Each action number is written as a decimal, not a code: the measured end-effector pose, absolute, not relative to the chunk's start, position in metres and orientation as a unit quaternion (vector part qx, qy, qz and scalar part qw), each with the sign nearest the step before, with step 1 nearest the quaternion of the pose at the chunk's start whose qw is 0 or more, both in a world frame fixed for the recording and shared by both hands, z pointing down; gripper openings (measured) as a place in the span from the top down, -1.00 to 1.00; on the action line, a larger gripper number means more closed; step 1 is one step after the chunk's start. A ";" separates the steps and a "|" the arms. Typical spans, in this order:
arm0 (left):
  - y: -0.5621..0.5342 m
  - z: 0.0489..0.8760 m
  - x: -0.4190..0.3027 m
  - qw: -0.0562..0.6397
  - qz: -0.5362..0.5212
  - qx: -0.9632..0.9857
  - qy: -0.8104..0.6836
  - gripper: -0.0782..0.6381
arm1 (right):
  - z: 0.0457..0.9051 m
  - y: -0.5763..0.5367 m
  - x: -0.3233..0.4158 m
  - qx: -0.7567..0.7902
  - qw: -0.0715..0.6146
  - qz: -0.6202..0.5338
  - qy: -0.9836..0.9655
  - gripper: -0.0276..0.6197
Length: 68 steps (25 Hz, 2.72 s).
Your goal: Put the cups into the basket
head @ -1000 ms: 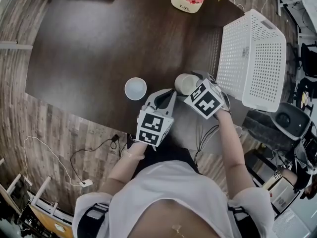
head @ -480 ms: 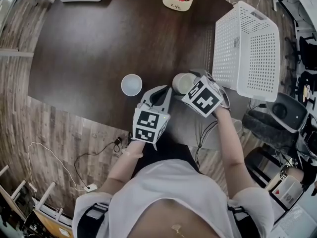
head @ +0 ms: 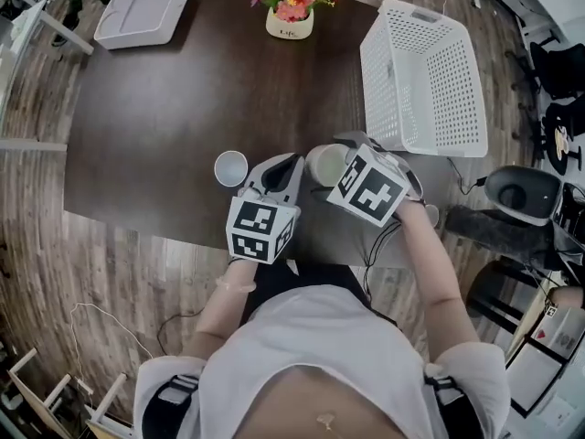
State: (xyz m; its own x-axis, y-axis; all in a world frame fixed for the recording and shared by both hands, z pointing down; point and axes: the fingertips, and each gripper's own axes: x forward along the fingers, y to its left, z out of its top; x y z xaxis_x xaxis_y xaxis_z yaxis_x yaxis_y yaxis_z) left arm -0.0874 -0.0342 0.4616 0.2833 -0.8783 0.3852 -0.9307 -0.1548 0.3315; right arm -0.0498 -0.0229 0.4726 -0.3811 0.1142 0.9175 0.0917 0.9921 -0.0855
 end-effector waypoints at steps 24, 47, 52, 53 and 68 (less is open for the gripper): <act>-0.091 0.394 0.063 0.224 0.163 0.877 -0.392 0.75 | 0.402 -0.036 0.118 0.024 0.563 0.049 -0.825 -0.39; -0.227 0.373 -0.007 0.166 0.218 0.853 -0.444 0.75 | 0.335 -0.224 0.074 0.012 0.549 -0.030 -0.835 -0.39; -0.253 0.397 -0.020 0.190 0.215 0.845 -0.450 0.75 | 0.366 -0.267 0.060 0.022 0.551 -0.004 -0.834 -0.39; -0.257 0.403 -0.022 0.196 0.215 0.844 -0.450 0.75 | 0.375 -0.275 0.057 0.024 0.553 0.000 -0.833 -0.39; -0.308 0.480 -0.037 0.261 0.203 0.834 -0.441 0.75 | 0.495 -0.362 0.025 0.050 0.582 0.038 -0.811 -0.39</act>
